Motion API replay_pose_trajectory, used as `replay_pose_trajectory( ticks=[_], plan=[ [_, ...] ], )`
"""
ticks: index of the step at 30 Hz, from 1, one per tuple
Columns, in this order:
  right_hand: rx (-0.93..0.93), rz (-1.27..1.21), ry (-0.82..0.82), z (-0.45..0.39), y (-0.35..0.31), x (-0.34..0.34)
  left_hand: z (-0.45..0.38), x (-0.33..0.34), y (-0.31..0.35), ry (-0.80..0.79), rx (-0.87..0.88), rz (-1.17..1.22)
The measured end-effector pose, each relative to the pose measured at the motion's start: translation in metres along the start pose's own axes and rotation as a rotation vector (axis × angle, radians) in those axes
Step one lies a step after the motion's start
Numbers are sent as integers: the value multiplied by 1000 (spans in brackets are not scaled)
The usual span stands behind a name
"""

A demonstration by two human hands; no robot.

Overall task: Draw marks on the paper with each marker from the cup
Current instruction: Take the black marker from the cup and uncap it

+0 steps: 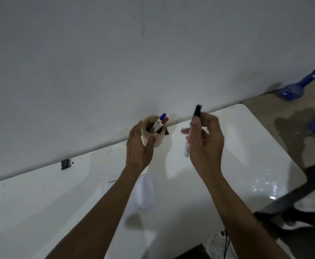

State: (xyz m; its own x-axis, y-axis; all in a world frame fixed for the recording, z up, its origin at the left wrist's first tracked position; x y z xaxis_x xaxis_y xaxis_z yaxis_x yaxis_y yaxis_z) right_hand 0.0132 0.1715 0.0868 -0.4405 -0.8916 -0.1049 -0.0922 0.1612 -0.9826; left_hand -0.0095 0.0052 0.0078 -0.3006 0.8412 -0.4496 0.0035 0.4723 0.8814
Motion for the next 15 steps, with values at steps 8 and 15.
replay_pose_trajectory(
  ticks=[8, 15],
  plan=[
    [166, 274, -514, 55, 43, -4, 61, -70, 24, -172, -138, 118],
    [4, 366, -875, 77, 42, -14, 131, -102, 18, 8, -336, 124]
  ],
)
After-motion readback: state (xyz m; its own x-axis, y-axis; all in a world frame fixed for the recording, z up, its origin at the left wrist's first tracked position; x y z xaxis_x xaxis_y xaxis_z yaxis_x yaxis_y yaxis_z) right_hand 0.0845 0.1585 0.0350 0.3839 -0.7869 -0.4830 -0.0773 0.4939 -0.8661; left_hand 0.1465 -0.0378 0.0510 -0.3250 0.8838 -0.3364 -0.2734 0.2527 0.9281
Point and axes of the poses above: each hand's wrist, its own z-axis away from the middle knuckle, its own x-axis out of the palm, y = z × x, the point moved 2 cm from there along -z, towards the middle knuckle, and after that the axes turned 5 degrees about y, right-handed, at the moved point
